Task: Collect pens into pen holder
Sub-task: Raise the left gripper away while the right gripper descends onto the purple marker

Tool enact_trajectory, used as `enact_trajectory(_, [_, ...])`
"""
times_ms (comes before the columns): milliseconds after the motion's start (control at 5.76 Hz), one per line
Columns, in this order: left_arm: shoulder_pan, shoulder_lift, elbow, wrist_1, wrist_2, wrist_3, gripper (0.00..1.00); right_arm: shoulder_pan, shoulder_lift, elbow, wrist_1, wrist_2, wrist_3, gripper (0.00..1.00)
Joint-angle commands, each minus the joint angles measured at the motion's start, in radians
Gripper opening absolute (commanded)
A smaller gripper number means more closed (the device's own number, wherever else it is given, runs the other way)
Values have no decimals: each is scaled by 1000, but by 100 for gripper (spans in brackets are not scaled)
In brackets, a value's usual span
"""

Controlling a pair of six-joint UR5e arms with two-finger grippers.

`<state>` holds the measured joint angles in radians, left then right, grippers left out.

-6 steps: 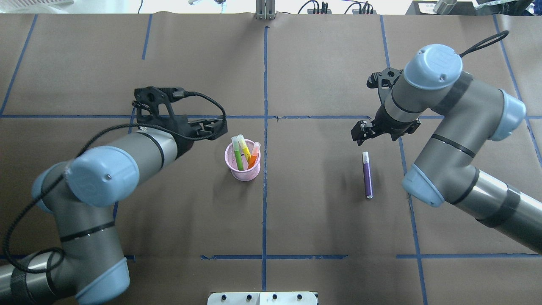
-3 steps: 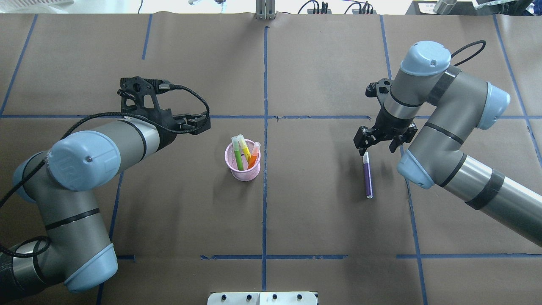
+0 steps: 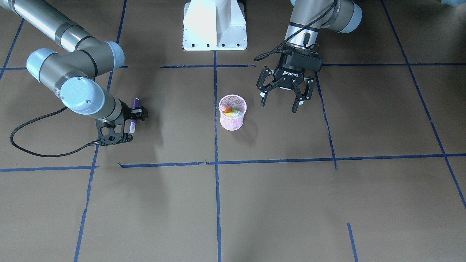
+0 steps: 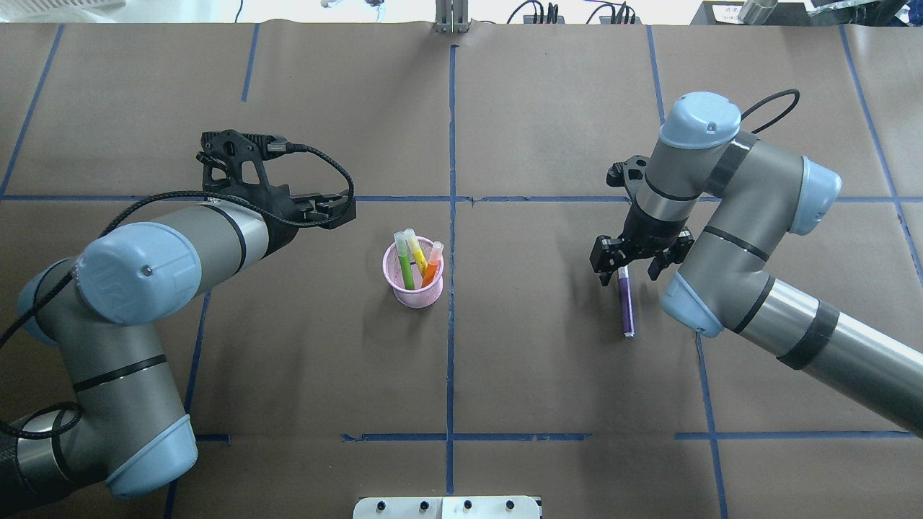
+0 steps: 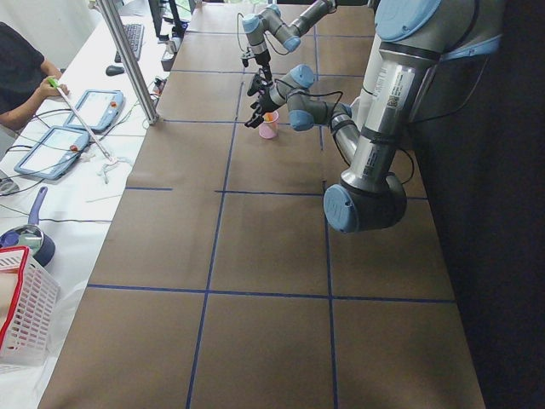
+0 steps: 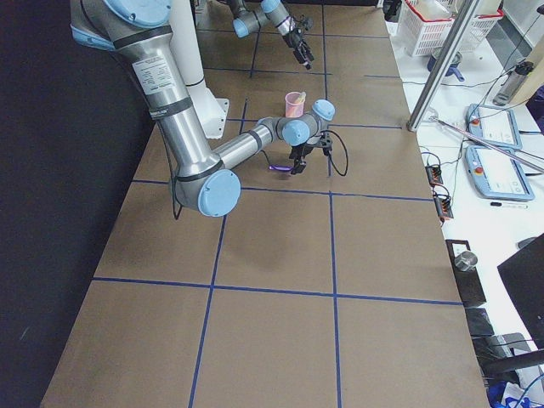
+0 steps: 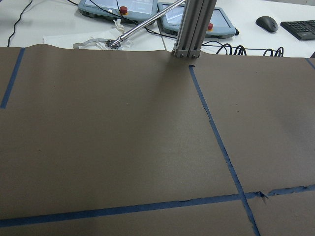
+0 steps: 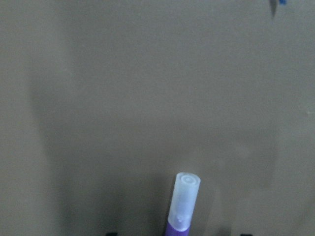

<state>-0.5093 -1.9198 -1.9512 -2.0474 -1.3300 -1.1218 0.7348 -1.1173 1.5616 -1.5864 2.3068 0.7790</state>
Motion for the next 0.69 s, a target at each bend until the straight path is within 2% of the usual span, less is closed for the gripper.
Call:
enact_trajectory(0, [0,15,-9,0,0,-1,100,-12,-6,3,0,-1,75,79])
enact_trajectory(347, [0,16,-9,1,0,-4,100,-11,-15,0,0,-3,82,57])
enact_trajectory(521, [0,16,-9,0,0,-4,100,-12,-15,-3,0,-1,83,53])
